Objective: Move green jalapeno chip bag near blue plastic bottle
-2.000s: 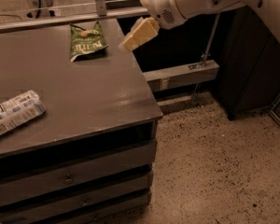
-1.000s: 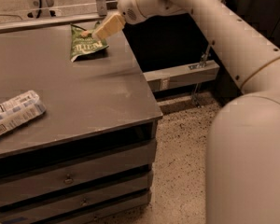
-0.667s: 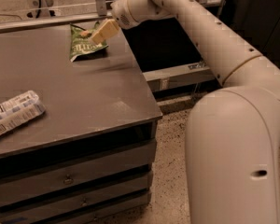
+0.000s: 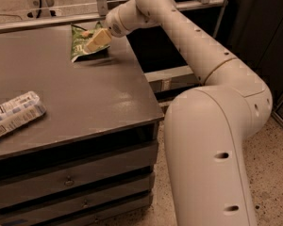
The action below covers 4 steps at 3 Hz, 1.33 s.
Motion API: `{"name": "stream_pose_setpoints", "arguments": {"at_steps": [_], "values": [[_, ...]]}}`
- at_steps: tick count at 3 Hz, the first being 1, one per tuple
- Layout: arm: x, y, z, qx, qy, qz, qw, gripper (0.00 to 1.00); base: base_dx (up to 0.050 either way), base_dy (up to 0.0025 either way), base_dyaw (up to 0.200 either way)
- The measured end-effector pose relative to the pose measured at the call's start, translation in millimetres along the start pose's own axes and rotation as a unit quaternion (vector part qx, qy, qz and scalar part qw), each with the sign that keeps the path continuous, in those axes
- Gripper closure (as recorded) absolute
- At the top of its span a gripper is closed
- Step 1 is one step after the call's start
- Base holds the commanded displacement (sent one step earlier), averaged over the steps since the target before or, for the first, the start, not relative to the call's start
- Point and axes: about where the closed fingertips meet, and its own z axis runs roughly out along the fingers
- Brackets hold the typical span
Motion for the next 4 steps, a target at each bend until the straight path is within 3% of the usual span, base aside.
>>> {"name": "stream_pose_setpoints", "arguments": {"at_steps": [1, 2, 4], "values": [[5, 1, 17, -0.007, -0.002, 0.017, 0.9998, 0.0, 0.0, 0.0, 0.0], [7, 7, 31, -0.016, -0.003, 0.021, 0.9996, 0.15, 0.0, 0.0, 0.0], [14, 20, 43, -0.028, -0.002, 0.028, 0.9992, 0.61, 0.0, 0.0, 0.0]]}}
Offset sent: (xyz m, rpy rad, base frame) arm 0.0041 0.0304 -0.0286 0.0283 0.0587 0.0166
